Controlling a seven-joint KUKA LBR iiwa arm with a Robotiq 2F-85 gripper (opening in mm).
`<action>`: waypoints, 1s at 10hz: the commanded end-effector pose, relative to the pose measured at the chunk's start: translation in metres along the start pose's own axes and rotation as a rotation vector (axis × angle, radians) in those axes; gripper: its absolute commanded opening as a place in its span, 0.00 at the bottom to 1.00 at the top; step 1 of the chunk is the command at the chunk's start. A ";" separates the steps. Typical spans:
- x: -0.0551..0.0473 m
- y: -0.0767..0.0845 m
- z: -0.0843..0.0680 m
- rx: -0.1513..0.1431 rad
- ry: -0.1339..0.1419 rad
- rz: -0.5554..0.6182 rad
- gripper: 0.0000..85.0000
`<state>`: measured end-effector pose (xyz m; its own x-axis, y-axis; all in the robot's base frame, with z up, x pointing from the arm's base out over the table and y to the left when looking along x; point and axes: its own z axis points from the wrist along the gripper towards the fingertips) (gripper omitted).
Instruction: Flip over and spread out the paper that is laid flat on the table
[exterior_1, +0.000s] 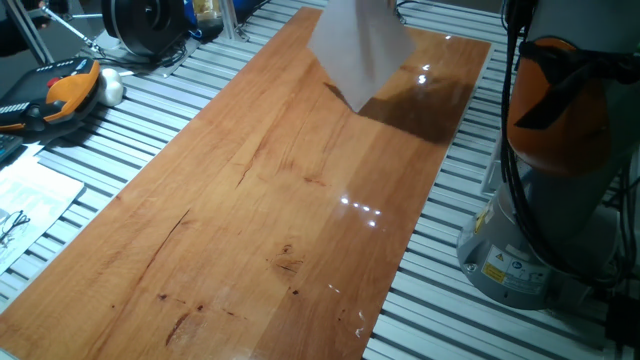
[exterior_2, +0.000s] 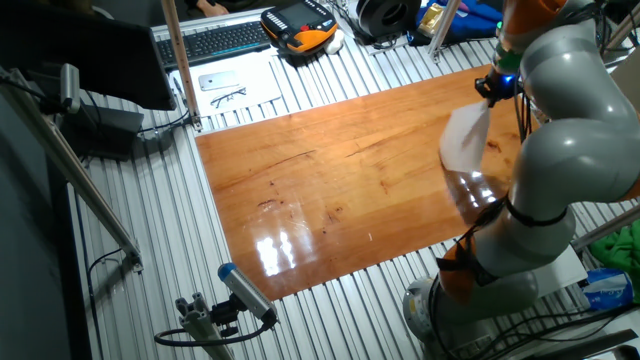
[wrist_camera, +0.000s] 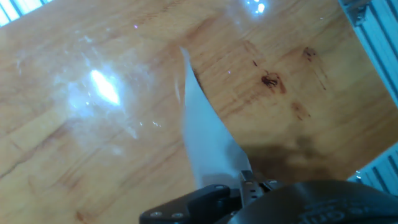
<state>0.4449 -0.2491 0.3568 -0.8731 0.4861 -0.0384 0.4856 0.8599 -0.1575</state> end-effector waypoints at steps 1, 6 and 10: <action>-0.001 0.001 0.003 -0.007 -0.003 0.006 0.00; 0.012 0.009 0.017 -0.015 -0.051 0.066 0.00; 0.015 0.010 0.017 0.011 -0.056 0.035 0.00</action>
<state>0.4362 -0.2359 0.3383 -0.8576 0.5046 -0.0993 0.5143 0.8413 -0.1665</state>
